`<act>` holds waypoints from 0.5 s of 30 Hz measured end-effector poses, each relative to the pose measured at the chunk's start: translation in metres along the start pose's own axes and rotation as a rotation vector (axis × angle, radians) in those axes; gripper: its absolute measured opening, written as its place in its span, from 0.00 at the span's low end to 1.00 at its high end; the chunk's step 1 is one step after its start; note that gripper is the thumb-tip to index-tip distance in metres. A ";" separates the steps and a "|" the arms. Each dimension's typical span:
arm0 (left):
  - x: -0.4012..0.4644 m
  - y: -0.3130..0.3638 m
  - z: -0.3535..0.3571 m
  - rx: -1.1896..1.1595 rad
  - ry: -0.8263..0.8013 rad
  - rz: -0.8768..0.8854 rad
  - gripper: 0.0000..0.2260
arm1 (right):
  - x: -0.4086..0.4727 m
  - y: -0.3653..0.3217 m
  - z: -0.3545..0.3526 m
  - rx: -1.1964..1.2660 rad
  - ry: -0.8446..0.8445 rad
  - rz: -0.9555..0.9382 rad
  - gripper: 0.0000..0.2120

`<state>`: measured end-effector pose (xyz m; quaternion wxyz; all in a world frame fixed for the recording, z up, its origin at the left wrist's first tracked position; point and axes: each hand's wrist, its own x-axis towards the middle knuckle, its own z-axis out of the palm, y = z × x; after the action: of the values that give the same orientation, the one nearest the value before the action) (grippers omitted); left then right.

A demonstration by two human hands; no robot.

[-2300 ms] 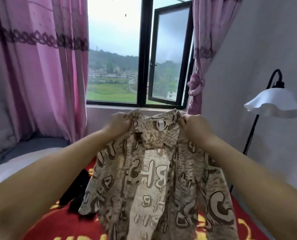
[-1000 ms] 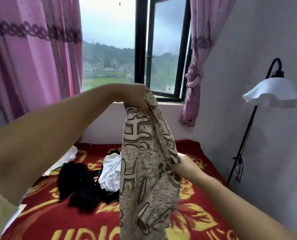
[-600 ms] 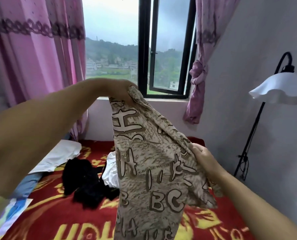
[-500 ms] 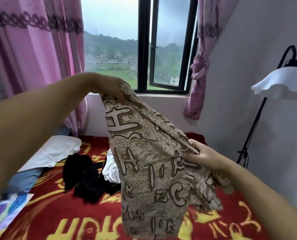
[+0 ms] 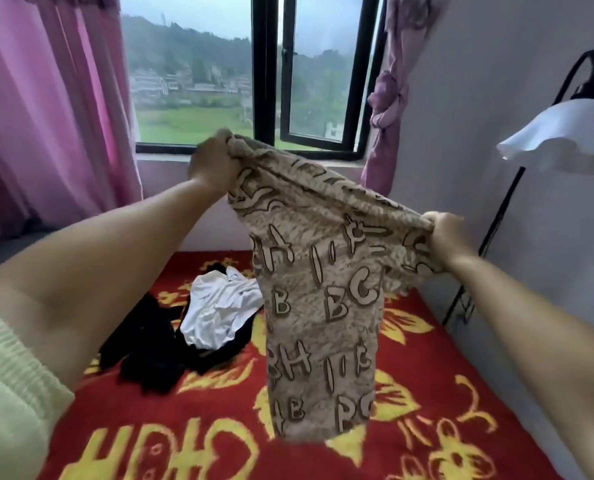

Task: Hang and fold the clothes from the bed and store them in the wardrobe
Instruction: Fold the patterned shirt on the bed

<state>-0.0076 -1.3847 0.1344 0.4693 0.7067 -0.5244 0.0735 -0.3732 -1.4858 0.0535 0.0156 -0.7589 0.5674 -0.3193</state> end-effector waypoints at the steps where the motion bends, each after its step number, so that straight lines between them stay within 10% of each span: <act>1: 0.005 0.006 -0.003 -0.031 0.040 0.029 0.07 | 0.008 0.001 -0.009 -0.003 0.057 -0.035 0.07; 9: -0.079 -0.037 -0.002 -0.051 -0.121 0.342 0.10 | -0.059 0.047 0.016 -0.094 0.035 -0.180 0.16; 15: -0.305 -0.192 0.045 0.227 -0.647 0.756 0.11 | -0.241 0.102 0.169 -0.275 -0.361 -0.353 0.13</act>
<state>-0.0040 -1.2112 -0.1849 0.1440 0.5006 -0.8505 0.0721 -0.4121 -1.3690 -0.2329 -0.0423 -0.8855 0.4525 -0.0967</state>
